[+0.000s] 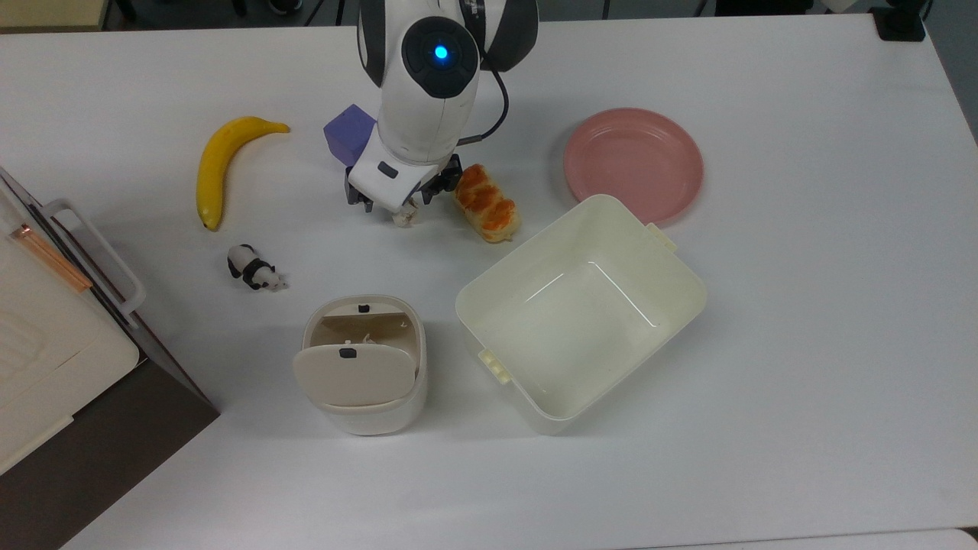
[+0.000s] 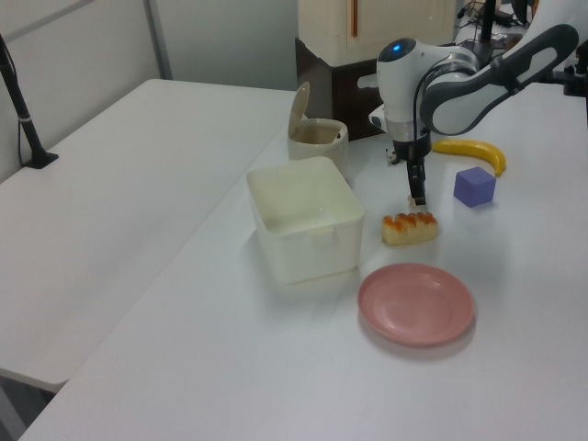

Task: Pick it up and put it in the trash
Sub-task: 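Close the gripper on the small white crumpled object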

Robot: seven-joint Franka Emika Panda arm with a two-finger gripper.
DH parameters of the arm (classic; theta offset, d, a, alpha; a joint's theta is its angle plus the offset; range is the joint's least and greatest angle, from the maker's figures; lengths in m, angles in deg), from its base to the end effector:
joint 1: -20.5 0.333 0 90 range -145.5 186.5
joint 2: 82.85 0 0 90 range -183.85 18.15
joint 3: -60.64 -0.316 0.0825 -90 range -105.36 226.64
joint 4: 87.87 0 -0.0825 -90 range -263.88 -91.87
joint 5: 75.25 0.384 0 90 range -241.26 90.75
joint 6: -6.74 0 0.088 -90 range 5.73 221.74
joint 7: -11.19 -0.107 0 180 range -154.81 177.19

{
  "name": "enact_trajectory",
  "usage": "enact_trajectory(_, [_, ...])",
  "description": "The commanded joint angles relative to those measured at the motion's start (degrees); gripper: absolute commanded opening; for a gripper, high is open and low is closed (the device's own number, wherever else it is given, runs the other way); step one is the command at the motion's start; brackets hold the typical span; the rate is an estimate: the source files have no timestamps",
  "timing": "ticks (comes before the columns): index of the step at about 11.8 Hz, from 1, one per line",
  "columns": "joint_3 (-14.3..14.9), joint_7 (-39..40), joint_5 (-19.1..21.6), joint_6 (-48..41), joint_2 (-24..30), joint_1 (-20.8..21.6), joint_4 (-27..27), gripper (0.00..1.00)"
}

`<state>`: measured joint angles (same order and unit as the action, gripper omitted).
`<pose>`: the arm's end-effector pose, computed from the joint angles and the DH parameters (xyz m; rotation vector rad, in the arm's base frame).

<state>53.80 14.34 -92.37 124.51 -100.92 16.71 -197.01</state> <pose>0.6029 0.0131 0.3239 2.8918 0.3878 -0.2333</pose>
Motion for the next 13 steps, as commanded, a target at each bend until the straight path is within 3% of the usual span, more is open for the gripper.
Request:
enact_trajectory(1, [0.34,0.19,-1.60,2.90,0.58,-0.26,-2.31,0.64])
enact_trajectory(4, [0.34,0.28,-2.65,2.90,-0.30,-0.17,-2.22,0.53])
enact_trajectory(6, [0.34,0.19,-2.74,2.99,-0.48,-0.17,-2.05,0.33])
enact_trajectory(8, [0.25,0.28,-2.74,2.99,-0.48,-0.26,-1.87,0.31])
enact_trajectory(9, [0.25,0.28,-2.74,2.99,-0.48,-0.26,-1.96,0.17])
enact_trajectory(13, [0.25,0.36,-2.74,2.99,-0.48,-0.26,-1.61,0.09])
